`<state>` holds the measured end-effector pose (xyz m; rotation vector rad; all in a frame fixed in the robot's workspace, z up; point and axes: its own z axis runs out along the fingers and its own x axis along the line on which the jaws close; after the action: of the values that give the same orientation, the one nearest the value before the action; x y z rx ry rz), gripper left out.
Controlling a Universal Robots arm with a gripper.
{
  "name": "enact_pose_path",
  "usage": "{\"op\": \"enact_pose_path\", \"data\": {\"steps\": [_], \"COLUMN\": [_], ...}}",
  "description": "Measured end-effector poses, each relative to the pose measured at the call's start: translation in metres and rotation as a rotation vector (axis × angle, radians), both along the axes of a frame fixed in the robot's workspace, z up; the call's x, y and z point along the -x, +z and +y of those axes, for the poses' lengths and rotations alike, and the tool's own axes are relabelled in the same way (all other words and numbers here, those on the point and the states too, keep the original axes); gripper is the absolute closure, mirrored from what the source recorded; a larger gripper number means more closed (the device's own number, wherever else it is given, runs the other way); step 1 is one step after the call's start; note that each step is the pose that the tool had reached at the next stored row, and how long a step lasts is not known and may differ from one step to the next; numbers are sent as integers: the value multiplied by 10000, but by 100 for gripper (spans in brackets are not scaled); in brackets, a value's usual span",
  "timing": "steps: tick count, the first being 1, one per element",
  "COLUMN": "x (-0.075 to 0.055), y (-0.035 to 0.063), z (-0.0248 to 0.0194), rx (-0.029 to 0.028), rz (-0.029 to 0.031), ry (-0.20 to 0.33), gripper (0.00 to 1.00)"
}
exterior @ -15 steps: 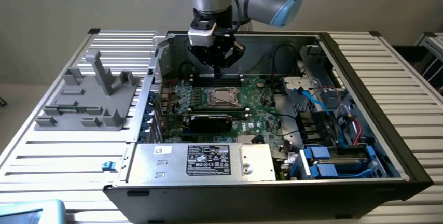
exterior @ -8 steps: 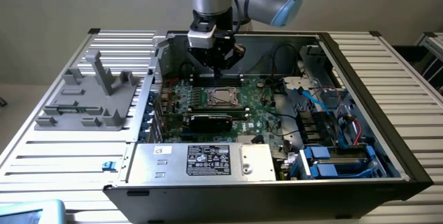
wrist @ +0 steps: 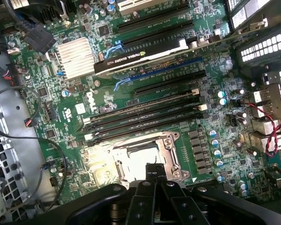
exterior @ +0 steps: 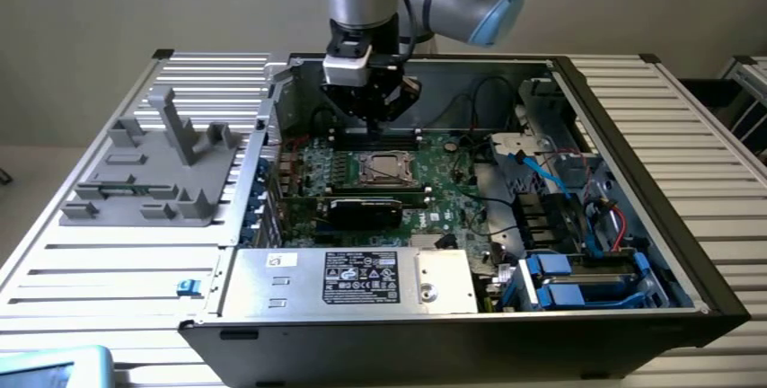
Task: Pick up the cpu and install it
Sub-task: 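Install the second cpu locking lever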
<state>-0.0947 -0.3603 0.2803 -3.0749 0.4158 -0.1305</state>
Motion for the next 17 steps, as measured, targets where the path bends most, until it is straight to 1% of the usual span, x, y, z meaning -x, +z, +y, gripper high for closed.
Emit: {"op": "enact_pose_path", "data": {"steps": [2,3,5,6,7,11,17], "x": [1,1,1,1,1,1,8], "y": [0,0,0,1,1,0,0], "z": [0,-1,-1,-1,-1,-1,-1], "rx": [-20,-55,-157,-194,-210,-211,-212], "rz": [50,78,126,140,147,158,157], "ry": [196,266,370,422,483,1019,1044], "gripper": [89,89,89,89,89,89,89]}}
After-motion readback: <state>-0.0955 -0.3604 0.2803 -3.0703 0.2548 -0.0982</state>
